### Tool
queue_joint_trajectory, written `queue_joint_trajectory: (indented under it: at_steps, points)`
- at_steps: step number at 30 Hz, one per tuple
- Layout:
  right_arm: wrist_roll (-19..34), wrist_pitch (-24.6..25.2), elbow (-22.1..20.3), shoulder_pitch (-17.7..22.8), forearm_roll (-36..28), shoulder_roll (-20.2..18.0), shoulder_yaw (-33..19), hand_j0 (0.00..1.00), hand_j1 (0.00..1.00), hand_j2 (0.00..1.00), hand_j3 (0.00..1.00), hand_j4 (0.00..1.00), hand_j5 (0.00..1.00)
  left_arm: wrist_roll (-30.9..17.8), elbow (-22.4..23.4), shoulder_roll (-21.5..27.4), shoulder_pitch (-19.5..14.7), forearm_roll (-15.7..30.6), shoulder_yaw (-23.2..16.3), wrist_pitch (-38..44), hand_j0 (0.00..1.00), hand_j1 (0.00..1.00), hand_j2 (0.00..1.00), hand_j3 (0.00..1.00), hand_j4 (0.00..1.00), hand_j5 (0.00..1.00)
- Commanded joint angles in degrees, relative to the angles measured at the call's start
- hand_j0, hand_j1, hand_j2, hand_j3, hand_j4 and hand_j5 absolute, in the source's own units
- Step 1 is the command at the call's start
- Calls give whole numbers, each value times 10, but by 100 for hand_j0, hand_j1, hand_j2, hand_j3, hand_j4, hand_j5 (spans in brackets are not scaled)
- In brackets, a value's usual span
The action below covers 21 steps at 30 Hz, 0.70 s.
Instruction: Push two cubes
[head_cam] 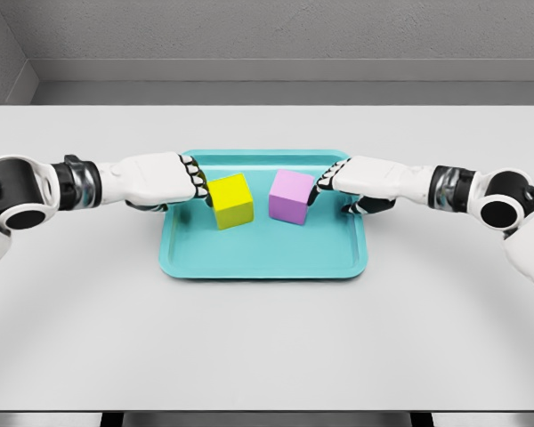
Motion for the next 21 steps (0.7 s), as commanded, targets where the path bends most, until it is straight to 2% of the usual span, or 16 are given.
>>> queue_joint_trajectory:
  at_steps: [1, 5, 15, 21]
  points:
    - [0, 2, 6, -2, -3, 2, 1, 70, 70, 70, 70, 70, 70, -3, 0, -8, -1, -6, -3, -6, 81, 81, 81, 81, 81, 81]
    - [1, 2, 8, -4, -3, 3, 1, 69, 69, 69, 69, 69, 69, -6, 0, -16, -4, -8, -3, -6, 80, 80, 80, 80, 80, 80]
    - [4, 2, 56, -24, 1, 2, -2, 69, 69, 69, 69, 69, 69, -10, 0, -20, -5, -9, -3, -6, 80, 80, 80, 80, 80, 80]
    - [4, 2, 61, -28, 14, 15, -2, 69, 69, 69, 69, 69, 69, -10, 0, -21, -4, -9, -3, -6, 81, 81, 81, 81, 81, 81]
